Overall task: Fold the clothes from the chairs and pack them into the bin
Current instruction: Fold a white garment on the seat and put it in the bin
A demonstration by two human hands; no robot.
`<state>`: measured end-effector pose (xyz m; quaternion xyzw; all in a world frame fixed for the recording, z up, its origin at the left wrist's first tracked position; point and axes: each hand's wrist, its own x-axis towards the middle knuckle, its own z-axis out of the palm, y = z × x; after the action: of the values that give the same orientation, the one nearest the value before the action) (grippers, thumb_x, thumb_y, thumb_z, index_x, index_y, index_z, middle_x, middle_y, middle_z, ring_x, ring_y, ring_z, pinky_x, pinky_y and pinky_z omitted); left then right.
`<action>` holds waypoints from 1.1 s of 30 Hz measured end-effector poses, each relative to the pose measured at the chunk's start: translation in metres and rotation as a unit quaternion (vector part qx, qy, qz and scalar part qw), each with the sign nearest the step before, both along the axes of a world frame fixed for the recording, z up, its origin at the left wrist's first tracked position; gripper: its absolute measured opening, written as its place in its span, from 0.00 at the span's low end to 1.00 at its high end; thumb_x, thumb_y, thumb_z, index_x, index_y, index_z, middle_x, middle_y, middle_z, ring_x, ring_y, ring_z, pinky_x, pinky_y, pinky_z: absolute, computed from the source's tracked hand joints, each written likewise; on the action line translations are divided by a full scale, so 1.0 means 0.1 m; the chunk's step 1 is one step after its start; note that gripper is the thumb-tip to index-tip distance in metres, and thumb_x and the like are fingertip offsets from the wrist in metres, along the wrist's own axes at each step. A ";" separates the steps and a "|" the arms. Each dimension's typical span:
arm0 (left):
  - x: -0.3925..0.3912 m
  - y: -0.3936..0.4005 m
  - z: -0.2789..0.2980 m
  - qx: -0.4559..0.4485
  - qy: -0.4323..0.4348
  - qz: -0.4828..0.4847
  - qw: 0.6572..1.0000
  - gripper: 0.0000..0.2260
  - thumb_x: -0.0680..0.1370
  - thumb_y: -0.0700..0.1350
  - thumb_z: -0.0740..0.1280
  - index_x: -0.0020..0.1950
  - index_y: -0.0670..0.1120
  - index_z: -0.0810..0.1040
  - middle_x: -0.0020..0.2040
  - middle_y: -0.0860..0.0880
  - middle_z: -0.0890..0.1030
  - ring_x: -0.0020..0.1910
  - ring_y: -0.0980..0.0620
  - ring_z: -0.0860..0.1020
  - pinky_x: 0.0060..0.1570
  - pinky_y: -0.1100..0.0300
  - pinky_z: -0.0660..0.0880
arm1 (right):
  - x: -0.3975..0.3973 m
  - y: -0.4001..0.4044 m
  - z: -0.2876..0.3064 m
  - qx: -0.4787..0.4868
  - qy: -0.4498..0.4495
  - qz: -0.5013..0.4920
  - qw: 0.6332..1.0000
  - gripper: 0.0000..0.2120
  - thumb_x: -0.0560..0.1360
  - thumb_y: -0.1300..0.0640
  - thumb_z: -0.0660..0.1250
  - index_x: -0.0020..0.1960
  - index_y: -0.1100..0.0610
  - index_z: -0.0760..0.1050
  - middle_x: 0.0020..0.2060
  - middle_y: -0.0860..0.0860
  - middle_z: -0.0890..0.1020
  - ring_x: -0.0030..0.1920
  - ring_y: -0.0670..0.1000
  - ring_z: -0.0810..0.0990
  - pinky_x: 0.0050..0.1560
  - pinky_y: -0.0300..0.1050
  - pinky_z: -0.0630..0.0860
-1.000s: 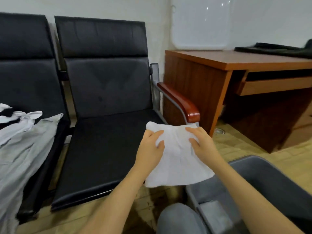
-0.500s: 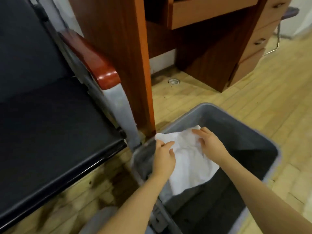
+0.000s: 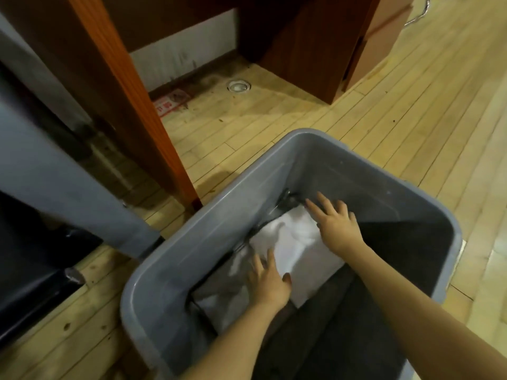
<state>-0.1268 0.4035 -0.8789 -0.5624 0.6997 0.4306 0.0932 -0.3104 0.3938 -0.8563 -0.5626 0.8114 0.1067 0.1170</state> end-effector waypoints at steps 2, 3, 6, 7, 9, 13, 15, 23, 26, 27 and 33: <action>0.06 -0.01 -0.02 -0.038 -0.064 -0.068 0.995 0.27 0.82 0.53 0.55 0.78 0.51 0.49 0.78 0.46 0.46 0.76 0.41 0.49 0.73 0.46 0.54 | 0.08 0.04 -0.05 0.000 -0.023 -0.010 1.000 0.31 0.82 0.55 0.54 0.77 0.43 0.41 0.77 0.47 0.44 0.75 0.60 0.50 0.72 0.57 0.57; 0.10 -0.02 0.01 -0.056 -0.070 -0.078 0.993 0.25 0.82 0.52 0.54 0.77 0.49 0.52 0.78 0.46 0.49 0.75 0.41 0.52 0.72 0.47 0.55 | 0.13 0.07 -0.06 -0.005 -0.032 -0.009 0.999 0.31 0.82 0.55 0.54 0.77 0.44 0.41 0.78 0.48 0.45 0.75 0.59 0.51 0.73 0.56 0.57; 0.19 -0.09 0.22 -0.143 -0.056 -0.094 0.984 0.22 0.81 0.51 0.55 0.75 0.48 0.59 0.75 0.45 0.59 0.71 0.43 0.61 0.68 0.51 0.61 | 0.30 0.16 0.06 -0.023 -0.042 0.000 0.999 0.28 0.82 0.52 0.54 0.78 0.47 0.44 0.77 0.49 0.51 0.74 0.57 0.56 0.71 0.52 0.61; 0.23 -0.11 0.34 -0.175 -0.050 -0.103 0.978 0.22 0.81 0.51 0.55 0.74 0.48 0.59 0.74 0.46 0.61 0.70 0.45 0.62 0.68 0.52 0.62 | 0.35 0.19 0.14 -0.035 -0.044 0.004 0.998 0.27 0.82 0.51 0.53 0.78 0.48 0.46 0.77 0.49 0.53 0.74 0.56 0.57 0.71 0.51 0.62; 0.35 -0.15 0.61 -0.222 -0.041 -0.114 0.967 0.22 0.82 0.51 0.54 0.75 0.49 0.59 0.75 0.47 0.60 0.71 0.46 0.62 0.69 0.52 0.61 | 0.47 0.23 0.35 -0.069 -0.054 0.011 0.996 0.25 0.82 0.51 0.53 0.77 0.50 0.51 0.76 0.50 0.58 0.73 0.55 0.60 0.70 0.49 0.63; 0.72 -0.16 1.21 -0.307 -0.036 -0.124 0.943 0.22 0.82 0.50 0.54 0.75 0.48 0.58 0.75 0.48 0.60 0.72 0.48 0.61 0.69 0.53 0.58 | 0.79 0.30 0.88 -0.141 -0.084 0.037 0.986 0.21 0.82 0.52 0.53 0.75 0.52 0.60 0.71 0.50 0.67 0.69 0.54 0.66 0.66 0.50 0.67; 0.96 -0.12 1.52 -0.347 -0.028 -0.120 0.930 0.21 0.82 0.50 0.54 0.75 0.48 0.58 0.75 0.49 0.60 0.72 0.48 0.61 0.68 0.53 0.58 | 0.98 0.34 1.17 -0.167 -0.085 0.059 0.981 0.20 0.82 0.53 0.53 0.74 0.52 0.61 0.70 0.50 0.69 0.67 0.54 0.68 0.63 0.50 0.67; 2.24 0.22 2.68 -0.459 -0.041 -0.061 0.885 0.21 0.82 0.49 0.54 0.75 0.49 0.59 0.74 0.51 0.62 0.70 0.50 0.64 0.67 0.56 0.59 | 2.04 0.46 2.31 -0.283 -0.109 0.181 0.936 0.17 0.82 0.54 0.55 0.68 0.54 0.70 0.62 0.51 0.75 0.61 0.56 0.73 0.56 0.53 0.73; 2.85 0.39 3.00 -0.482 -0.050 -0.008 0.875 0.20 0.82 0.49 0.55 0.74 0.49 0.62 0.73 0.51 0.64 0.69 0.51 0.65 0.67 0.56 0.59 | 2.61 0.43 2.63 -0.310 -0.145 0.229 0.911 0.15 0.81 0.54 0.56 0.65 0.56 0.73 0.58 0.52 0.77 0.58 0.56 0.75 0.53 0.53 0.74; 3.07 0.45 3.08 -0.489 -0.057 0.009 0.870 0.20 0.82 0.49 0.56 0.74 0.49 0.62 0.73 0.51 0.64 0.69 0.51 0.65 0.67 0.57 0.59 | 2.83 0.41 2.71 -0.316 -0.149 0.249 0.903 0.15 0.81 0.55 0.56 0.64 0.56 0.74 0.56 0.52 0.77 0.57 0.56 0.75 0.52 0.54 0.75; 4.57 0.87 3.40 -0.509 -0.110 0.124 0.844 0.20 0.82 0.49 0.56 0.73 0.49 0.64 0.72 0.51 0.65 0.69 0.52 0.65 0.68 0.57 0.58 | 4.45 0.32 3.12 -0.321 -0.187 0.373 0.850 0.16 0.81 0.52 0.57 0.67 0.53 0.72 0.59 0.48 0.77 0.59 0.51 0.75 0.54 0.47 0.74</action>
<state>0.3298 0.4909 -0.5392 -0.6567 0.7300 -0.0432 -0.1841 0.1347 0.4261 -0.5441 -0.8385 0.4927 -0.2309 0.0306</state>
